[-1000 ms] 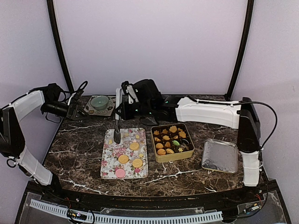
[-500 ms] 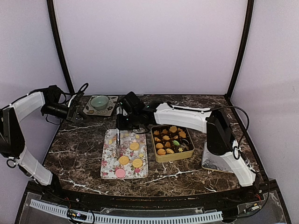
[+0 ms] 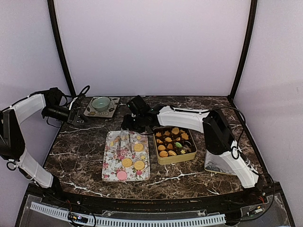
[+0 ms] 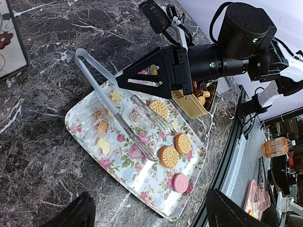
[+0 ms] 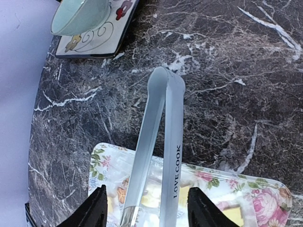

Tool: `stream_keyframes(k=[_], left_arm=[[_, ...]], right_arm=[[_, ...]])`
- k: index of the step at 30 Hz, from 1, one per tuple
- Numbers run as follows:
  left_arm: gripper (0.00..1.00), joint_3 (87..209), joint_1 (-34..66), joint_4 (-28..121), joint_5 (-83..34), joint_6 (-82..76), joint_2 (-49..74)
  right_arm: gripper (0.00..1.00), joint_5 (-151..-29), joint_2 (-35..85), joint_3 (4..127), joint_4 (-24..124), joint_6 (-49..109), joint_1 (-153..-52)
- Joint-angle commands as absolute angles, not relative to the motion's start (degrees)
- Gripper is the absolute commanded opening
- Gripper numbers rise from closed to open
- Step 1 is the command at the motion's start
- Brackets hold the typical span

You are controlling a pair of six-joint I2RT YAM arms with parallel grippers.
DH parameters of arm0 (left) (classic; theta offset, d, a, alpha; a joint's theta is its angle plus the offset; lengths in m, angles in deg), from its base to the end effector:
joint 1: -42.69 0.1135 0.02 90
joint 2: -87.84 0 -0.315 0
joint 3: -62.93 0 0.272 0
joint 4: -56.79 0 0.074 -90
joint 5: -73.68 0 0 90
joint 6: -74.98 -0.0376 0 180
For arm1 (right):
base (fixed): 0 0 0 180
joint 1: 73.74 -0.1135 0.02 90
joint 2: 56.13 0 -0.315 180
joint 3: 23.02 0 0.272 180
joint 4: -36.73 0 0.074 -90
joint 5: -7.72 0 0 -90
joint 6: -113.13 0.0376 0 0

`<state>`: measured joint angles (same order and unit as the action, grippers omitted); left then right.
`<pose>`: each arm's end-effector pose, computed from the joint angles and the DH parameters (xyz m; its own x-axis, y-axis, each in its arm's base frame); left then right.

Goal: Pack the cookies
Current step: Place the clamp on the plate, then pick up the box lid from the center of the board.

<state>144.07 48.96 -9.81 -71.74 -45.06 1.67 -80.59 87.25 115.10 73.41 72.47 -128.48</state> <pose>0.3015 0.0020 0.3135 -0.7186 0.2069 -0.6640 0.6419 0.5648 -0.5187 0.3627 0.5111 0.2019 -0.8609 0.0957 -0.4996 -0.2309 0.8016 0.5514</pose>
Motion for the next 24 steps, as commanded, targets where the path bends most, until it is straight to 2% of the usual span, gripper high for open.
stream_keyframes(k=[1, 7, 11, 14, 19, 24], left_arm=[[0.83, 142.7, 49.3, -10.2, -72.2, -46.1, 3.6], [0.83, 143.1, 49.2, -10.3, -72.1, -45.9, 3.3], [0.83, 143.6, 49.3, -10.4, -71.8, -45.7, 3.2], [0.83, 143.8, 49.2, -10.4, -71.8, -45.5, 3.1], [0.84, 144.7, 49.2, -10.9, -71.9, -46.0, 2.6], [0.87, 145.9, 49.2, -12.2, -71.9, -46.9, 2.3]], right_arm=[[0.63, -80.2, 85.7, 117.0, 69.5, 72.8, -128.6], [0.74, -80.1, 77.7, 112.6, 68.2, 71.2, -128.3], [0.77, -75.5, 64.8, 100.5, 67.8, 67.6, -128.0], [0.72, -66.9, 52.6, 87.1, 69.7, 65.5, -127.6], [0.63, -52.9, 37.0, 65.4, 81.0, 70.0, -126.5], [0.51, -49.2, 26.0, 47.4, 88.6, 79.0, -125.1]])
